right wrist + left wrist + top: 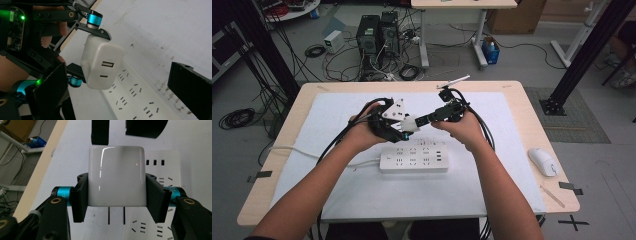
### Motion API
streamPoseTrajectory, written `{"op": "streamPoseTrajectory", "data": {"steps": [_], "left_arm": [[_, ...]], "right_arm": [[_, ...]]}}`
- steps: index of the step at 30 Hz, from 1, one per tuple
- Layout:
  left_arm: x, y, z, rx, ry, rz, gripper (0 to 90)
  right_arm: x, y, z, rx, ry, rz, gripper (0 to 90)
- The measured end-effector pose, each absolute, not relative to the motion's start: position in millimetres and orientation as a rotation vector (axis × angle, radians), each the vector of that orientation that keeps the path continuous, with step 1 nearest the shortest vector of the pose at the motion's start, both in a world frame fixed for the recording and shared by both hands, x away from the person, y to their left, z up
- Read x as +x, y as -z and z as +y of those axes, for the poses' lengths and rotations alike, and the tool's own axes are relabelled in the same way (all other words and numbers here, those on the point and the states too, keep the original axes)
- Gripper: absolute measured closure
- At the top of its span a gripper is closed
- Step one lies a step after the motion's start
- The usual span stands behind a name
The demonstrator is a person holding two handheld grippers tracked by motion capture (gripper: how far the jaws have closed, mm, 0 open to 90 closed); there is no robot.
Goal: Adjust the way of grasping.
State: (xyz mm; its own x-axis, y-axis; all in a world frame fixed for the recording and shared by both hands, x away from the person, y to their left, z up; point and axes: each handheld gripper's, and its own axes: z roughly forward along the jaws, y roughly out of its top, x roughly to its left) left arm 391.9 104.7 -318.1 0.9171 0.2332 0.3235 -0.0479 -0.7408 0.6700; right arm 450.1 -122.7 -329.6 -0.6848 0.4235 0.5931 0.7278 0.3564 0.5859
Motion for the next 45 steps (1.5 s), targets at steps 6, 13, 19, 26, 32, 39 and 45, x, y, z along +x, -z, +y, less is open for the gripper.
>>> {"op": "streamPoseTrajectory", "data": {"steps": [6, 13, 19, 26, 32, 39, 45], "left_arm": [[392, 319, 103, 2.346, -0.513, 0.124, 42.5], [392, 320, 102, 2.343, -0.532, 0.114, 42.5], [391, 321, 100, 2.349, -0.535, 0.108, 42.5], [390, 322, 97, 2.350, -0.541, 0.098, 42.5], [390, 321, 99, 2.348, -0.549, 0.106, 42.5], [390, 321, 99, 2.348, -0.562, 0.103, 42.5], [390, 321, 99, 2.351, -0.564, 0.108, 42.5]], "right_arm": [[454, 338, -117, -1.017, 1.256, -2.231, 4.4], [456, 342, -111, -1.009, 1.239, -2.206, 7.4], [455, 343, -108, -1.000, 1.230, -2.188, 16.2], [455, 344, -106, -0.989, 1.261, -2.161, 20.7], [454, 344, -105, -0.982, 1.269, -2.128, 28.1], [454, 345, -105, -0.984, 1.273, -2.122, 35.9], [454, 346, -105, -0.978, 1.276, -2.106, 40.5]]}}
